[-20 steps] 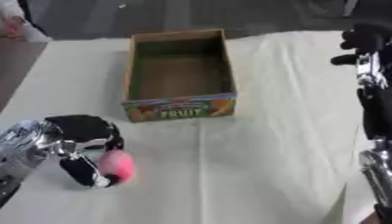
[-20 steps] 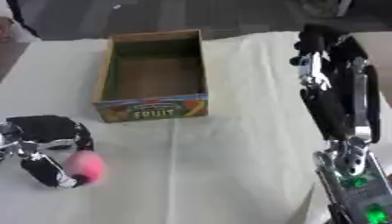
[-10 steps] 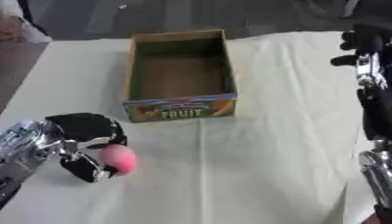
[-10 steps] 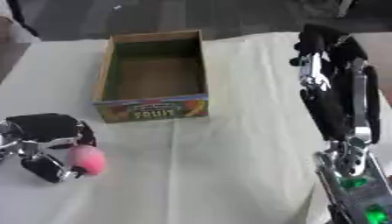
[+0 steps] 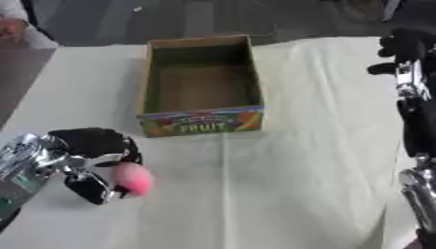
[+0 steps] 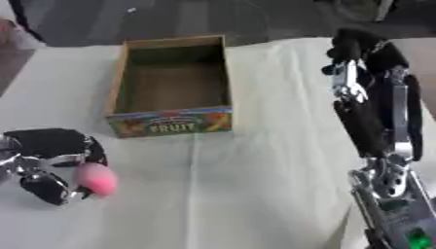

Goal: Pick up objects on the table and place them in the box.

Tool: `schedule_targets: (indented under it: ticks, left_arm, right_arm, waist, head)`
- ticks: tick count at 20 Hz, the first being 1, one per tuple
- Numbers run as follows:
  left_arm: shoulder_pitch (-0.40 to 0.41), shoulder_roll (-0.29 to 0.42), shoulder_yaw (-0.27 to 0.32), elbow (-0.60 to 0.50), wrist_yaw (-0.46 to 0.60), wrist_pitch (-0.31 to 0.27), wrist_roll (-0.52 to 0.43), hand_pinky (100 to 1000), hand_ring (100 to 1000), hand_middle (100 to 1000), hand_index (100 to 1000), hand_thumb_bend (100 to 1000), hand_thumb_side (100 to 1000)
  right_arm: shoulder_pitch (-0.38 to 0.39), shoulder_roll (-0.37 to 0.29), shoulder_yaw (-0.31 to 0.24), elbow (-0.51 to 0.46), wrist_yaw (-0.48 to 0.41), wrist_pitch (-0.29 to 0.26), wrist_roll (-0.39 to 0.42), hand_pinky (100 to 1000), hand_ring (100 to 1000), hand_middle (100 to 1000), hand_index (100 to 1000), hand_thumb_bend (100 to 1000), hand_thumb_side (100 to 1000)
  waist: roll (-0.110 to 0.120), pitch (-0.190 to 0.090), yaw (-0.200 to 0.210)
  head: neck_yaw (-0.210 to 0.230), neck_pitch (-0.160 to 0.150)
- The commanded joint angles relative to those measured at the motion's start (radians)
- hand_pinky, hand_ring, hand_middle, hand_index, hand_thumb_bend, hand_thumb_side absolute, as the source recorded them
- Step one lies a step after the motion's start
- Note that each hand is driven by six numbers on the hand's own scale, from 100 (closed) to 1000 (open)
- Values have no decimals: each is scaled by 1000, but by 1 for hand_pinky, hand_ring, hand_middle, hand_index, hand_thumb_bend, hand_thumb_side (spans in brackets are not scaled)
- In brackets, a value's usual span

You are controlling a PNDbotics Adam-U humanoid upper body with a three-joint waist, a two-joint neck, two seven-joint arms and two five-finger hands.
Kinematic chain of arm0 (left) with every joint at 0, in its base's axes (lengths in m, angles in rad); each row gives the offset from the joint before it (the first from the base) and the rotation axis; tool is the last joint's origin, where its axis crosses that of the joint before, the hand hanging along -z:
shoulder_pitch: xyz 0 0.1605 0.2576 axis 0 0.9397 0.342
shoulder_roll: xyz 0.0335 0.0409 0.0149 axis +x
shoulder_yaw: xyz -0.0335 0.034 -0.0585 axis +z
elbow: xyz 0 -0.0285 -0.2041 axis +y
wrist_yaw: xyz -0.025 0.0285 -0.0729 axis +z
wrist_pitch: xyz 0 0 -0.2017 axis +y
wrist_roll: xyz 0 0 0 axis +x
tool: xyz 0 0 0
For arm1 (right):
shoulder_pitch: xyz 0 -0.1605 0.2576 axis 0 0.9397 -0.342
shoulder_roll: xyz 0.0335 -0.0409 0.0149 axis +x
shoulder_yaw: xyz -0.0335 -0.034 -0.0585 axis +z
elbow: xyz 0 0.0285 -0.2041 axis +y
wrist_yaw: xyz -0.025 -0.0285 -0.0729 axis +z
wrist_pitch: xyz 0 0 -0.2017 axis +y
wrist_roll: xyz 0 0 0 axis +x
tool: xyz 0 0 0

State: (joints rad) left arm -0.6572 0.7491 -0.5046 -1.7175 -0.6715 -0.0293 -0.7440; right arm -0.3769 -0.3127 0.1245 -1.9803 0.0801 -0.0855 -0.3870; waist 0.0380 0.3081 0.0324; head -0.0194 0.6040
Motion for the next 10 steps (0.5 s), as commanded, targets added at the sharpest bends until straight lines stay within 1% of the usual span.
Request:
schedule_targets:
  ticks: [1,10]
  left_arm:
    - [-4,43,39,-46,25,9,5,609,646,521,682,145,140]
    - [11,117,140,-212,136,53,42,601,628,512,672,111,131]
  right_arm:
    - [-5,-10,-4,-20,-6,-1,4,576,783,537,733,100,583]
    - [-6,-13,-5,-20,-3,-5,4,578,783,538,733,100,581]
  waist:
    - [1,-24,3]
    - [12,-27,1]
  head:
    - [-1,-10]
    - [-8,-11]
